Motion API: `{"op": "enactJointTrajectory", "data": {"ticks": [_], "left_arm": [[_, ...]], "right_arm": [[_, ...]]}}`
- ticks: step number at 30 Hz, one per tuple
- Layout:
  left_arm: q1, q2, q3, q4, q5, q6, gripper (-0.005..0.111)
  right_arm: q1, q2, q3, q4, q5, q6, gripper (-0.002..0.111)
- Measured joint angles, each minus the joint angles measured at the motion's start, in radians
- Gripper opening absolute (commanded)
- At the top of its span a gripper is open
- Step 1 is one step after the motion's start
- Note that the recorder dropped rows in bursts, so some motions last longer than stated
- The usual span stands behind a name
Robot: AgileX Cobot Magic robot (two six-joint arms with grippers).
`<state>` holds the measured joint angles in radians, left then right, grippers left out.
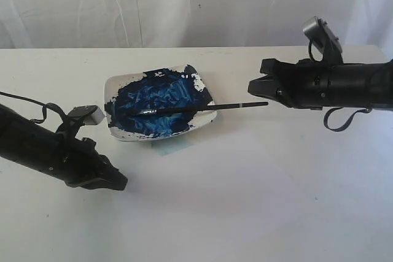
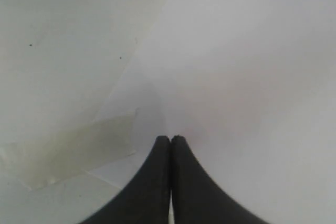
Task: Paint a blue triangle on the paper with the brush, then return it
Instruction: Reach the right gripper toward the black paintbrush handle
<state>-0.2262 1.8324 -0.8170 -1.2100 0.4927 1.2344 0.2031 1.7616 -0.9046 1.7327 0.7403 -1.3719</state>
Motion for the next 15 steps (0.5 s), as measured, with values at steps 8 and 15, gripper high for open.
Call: {"op": "enactJointTrajectory", "data": {"ticks": [8,15], "left_arm": [[0.000,0.000,0.000,0.000,0.000,0.000,0.000],[0.000,0.000,0.000,0.000,0.000,0.000,0.000]], "right_arm": [[0.000,0.000,0.000,0.005,-0.143,0.000,0.000],[-0.004,0.012,0.000,0.009,-0.049,-0.002,0.000]]}}
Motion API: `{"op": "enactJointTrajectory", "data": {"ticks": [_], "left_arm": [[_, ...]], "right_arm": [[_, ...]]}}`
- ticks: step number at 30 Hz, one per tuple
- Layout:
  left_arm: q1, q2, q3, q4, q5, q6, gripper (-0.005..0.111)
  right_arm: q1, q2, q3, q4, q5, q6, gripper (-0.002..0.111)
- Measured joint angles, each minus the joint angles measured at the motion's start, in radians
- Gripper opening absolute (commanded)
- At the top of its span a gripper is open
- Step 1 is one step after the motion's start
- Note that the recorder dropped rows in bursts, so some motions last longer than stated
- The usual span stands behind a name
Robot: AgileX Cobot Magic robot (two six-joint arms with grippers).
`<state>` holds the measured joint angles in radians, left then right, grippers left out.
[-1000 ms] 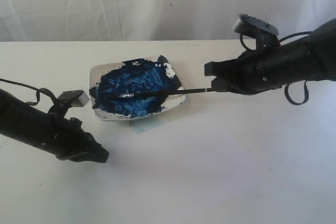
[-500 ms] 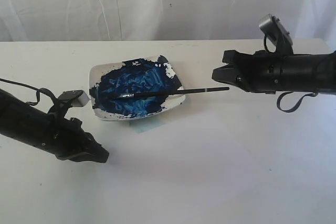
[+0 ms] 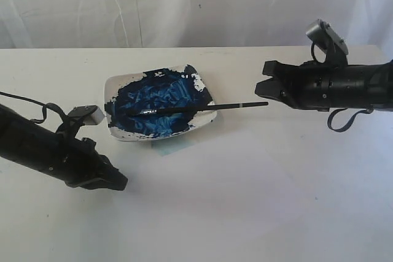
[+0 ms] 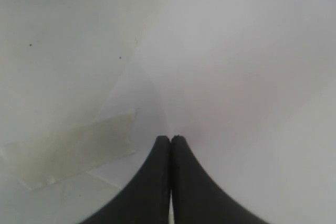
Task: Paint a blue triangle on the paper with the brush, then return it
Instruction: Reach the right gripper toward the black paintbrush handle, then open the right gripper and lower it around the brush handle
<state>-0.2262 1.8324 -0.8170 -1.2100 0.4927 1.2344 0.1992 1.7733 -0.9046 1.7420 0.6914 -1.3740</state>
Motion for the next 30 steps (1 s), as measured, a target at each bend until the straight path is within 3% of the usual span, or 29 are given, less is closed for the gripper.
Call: {"op": "enactJointTrajectory", "data": {"ticks": [12,30], "left_arm": [[0.000,0.000,0.000,0.000,0.002,0.000,0.000],[0.000,0.000,0.000,0.000,0.002,0.000,0.000]], "right_arm": [[-0.092,0.164,-0.081,0.000,0.299,-0.039,0.000],[-0.096,0.164,-0.132,0.001,0.265,-0.046,0.000]]}}
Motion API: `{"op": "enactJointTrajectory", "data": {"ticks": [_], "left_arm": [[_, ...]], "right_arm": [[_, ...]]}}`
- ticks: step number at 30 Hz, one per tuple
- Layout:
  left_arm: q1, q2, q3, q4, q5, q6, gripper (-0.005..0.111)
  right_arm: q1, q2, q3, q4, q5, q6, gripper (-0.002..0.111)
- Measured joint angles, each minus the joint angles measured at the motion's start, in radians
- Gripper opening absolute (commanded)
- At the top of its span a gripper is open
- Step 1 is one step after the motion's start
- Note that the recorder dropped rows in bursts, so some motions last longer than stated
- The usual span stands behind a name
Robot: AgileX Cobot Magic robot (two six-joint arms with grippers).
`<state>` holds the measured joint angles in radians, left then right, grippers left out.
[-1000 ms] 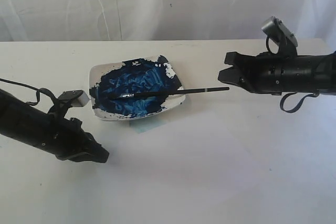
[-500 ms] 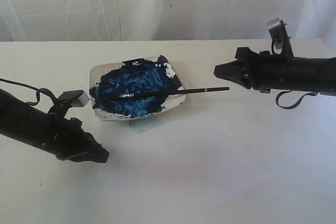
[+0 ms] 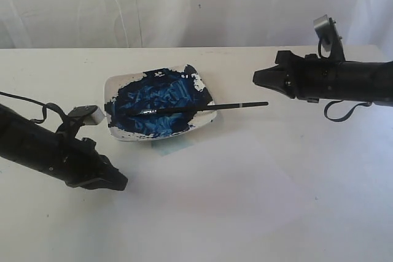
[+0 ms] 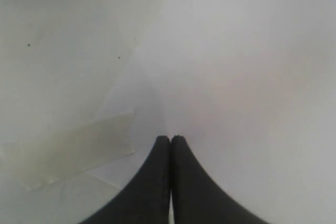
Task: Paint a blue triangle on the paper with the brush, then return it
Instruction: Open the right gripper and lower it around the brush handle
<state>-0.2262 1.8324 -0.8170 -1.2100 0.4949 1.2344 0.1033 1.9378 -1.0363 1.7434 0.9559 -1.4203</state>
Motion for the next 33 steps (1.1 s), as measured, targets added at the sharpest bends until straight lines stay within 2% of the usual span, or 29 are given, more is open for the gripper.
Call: {"op": "enactJointTrajectory", "data": {"ticks": [3,6,8,9,12,14,16,33], "left_arm": [[0.000,0.000,0.000,0.000,0.000,0.000,0.000],[0.000,0.000,0.000,0.000,0.000,0.000,0.000],[0.000,0.000,0.000,0.000,0.000,0.000,0.000],[0.000,0.000,0.000,0.000,0.000,0.000,0.000],[0.000,0.000,0.000,0.000,0.000,0.000,0.000],[0.000,0.000,0.000,0.000,0.000,0.000,0.000],[0.000,0.000,0.000,0.000,0.000,0.000,0.000],[0.000,0.000,0.000,0.000,0.000,0.000,0.000]], "right_arm": [[0.000,0.000,0.000,0.000,-0.033,0.000,0.001],[0.000,0.000,0.000,0.000,-0.049,0.000,0.010],[0.000,0.000,0.000,0.000,-0.074,0.006,0.025],[0.000,0.000,0.000,0.000,-0.085,0.007,0.042],[0.000,0.000,0.000,0.000,-0.119,0.009,0.073],[0.000,0.000,0.000,0.000,-0.138,0.011,0.087],[0.000,0.000,0.000,0.000,-0.145,0.011,0.096],[0.000,0.002,0.000,0.000,-0.155,0.012,0.096]]}}
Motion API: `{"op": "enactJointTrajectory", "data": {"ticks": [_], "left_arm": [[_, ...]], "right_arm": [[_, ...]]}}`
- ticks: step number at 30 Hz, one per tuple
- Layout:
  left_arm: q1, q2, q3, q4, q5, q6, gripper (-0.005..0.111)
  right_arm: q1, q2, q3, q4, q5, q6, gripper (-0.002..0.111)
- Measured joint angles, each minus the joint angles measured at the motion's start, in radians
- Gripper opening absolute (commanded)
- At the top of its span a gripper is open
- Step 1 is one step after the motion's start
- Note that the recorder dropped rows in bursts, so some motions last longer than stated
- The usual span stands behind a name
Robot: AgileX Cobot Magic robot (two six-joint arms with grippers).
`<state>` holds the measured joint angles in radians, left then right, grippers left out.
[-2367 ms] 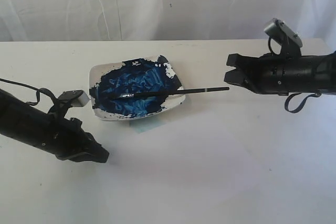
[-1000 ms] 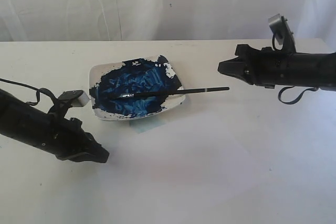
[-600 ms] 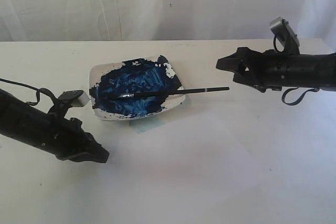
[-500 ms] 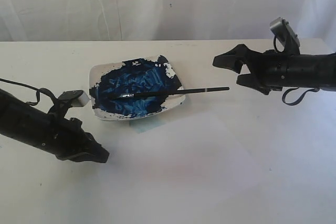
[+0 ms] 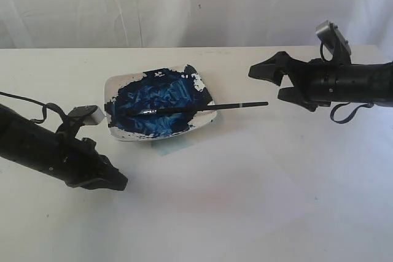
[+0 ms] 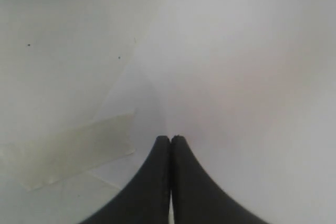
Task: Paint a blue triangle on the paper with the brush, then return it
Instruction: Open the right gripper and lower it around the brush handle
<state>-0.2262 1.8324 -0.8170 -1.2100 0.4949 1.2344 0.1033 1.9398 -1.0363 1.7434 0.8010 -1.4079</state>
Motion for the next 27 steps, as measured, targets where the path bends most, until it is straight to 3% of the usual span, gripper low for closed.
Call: {"op": "enactJointTrajectory", "data": {"ticks": [15,27], "left_arm": [[0.000,0.000,0.000,0.000,0.000,0.000,0.000],[0.000,0.000,0.000,0.000,0.002,0.000,0.000]], "right_arm": [[0.022,0.022,0.000,0.001,-0.025,0.119,0.096],[0.103,0.093,-0.008,0.000,-0.090,0.212,0.096]]}}
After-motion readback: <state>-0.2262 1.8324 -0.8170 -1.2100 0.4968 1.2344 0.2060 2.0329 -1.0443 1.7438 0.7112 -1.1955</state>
